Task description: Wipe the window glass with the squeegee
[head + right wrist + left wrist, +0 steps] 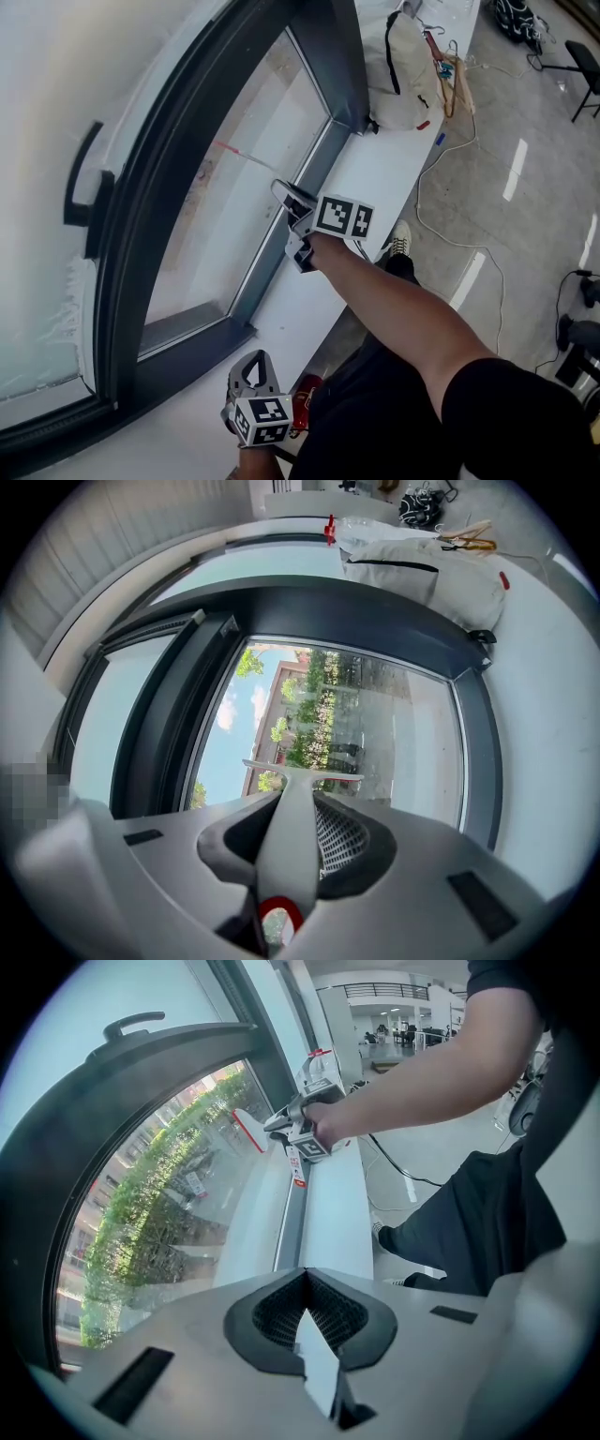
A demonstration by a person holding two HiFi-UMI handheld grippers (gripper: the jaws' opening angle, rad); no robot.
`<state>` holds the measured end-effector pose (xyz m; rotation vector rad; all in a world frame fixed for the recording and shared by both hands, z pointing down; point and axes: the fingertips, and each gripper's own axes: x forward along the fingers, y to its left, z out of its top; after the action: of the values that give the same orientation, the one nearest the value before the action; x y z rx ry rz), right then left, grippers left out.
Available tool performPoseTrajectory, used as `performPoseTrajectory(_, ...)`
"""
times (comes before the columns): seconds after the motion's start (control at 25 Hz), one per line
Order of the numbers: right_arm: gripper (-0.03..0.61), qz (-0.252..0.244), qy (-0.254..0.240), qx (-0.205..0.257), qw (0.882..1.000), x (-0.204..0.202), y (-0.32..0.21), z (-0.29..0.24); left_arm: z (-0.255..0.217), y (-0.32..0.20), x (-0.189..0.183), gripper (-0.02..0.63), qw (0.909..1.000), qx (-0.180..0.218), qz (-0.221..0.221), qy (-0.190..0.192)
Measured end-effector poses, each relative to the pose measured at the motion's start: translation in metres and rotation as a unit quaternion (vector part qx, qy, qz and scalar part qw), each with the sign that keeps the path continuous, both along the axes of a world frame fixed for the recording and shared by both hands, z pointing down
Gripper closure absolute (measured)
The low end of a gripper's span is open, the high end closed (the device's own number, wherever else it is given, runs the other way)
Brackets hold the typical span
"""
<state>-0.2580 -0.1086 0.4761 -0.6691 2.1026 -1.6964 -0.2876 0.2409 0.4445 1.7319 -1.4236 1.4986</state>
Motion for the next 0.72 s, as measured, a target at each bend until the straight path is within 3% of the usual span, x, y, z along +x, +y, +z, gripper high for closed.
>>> performPoseTrajectory(0.72, 0.491, -0.049, 0.002, -0.01, 0.999, -0.038, 0.08, 0.006, 0.0, 0.029, -0.01, 0.614, 0.9999, 0.006, -0.01, -0.001)
